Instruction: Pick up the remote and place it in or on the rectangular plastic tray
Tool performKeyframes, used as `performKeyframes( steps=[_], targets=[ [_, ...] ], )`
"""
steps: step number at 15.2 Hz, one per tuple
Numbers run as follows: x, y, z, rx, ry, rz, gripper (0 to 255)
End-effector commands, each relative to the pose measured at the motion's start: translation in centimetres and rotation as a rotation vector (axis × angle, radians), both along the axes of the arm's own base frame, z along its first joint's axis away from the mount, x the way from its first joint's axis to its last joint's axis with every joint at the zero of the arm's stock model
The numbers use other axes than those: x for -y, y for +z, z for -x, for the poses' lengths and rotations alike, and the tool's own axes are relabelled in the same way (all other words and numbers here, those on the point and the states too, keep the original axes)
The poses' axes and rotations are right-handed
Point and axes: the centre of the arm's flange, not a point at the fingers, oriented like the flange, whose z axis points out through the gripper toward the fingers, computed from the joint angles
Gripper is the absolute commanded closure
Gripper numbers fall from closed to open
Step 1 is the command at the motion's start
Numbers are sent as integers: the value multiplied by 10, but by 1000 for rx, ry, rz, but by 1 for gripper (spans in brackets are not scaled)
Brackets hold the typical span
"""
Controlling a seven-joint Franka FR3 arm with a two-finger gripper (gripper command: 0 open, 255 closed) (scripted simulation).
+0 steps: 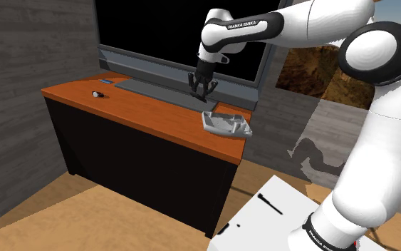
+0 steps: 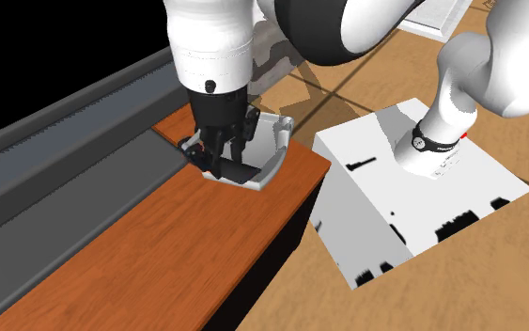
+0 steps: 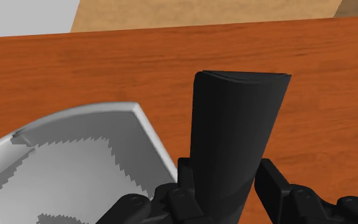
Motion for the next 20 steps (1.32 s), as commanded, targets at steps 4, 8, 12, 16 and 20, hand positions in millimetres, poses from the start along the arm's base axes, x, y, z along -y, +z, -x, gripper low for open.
performKeyframes(
  steps=[4,8,12,16,20],
  targets=[
    [49,-3,46,0,0,0,255],
    [88,-6,82,0,0,0,255],
    [115,-13,107,0,0,0,255],
    [115,-34,107,0,0,0,255],
    [115,-56,107,0,0,0,255]
  ],
)
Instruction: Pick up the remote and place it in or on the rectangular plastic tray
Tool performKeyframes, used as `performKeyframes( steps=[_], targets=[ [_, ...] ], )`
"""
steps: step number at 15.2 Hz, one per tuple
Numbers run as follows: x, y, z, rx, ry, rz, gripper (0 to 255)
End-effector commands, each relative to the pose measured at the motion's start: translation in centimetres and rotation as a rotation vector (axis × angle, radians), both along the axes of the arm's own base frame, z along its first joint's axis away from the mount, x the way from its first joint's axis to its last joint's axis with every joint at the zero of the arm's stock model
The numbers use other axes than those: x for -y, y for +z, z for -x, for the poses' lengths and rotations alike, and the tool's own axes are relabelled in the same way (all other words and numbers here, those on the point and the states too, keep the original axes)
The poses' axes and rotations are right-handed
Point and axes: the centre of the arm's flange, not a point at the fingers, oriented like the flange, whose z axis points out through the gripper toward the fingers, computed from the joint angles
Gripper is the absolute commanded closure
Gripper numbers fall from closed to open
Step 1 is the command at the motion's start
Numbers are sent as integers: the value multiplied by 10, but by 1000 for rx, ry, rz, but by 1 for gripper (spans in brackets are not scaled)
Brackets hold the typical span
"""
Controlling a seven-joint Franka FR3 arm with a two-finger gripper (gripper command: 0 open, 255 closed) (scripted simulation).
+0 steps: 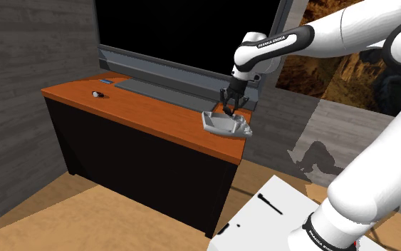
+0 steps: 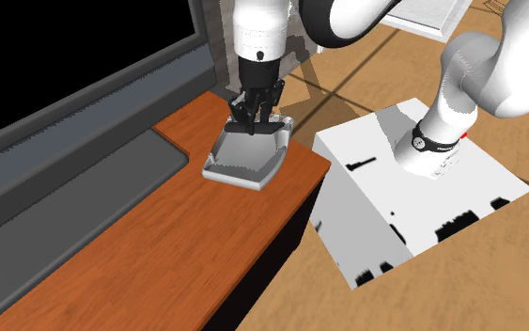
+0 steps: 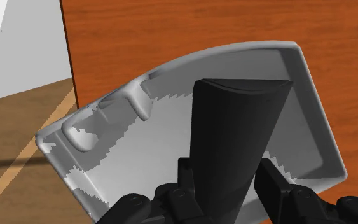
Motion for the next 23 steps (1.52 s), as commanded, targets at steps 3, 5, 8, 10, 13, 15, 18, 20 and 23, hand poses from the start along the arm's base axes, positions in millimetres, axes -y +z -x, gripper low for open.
performKeyframes(
  steps=[3,5,8,10,13,15,18,20,23],
  targets=[
    [1,-17,0,1,0,0,255],
    [1,-17,0,1,0,0,255],
    [1,-17,0,1,0,0,255],
    [1,-17,0,1,0,0,255],
    [1,-17,0,1,0,0,0],
    [1,-17,0,1,0,0,0],
    [2,9,2,1,0,0,0],
    [3,32,3,1,0,0,0],
    [3,32,3,1,0,0,0]
  ],
)
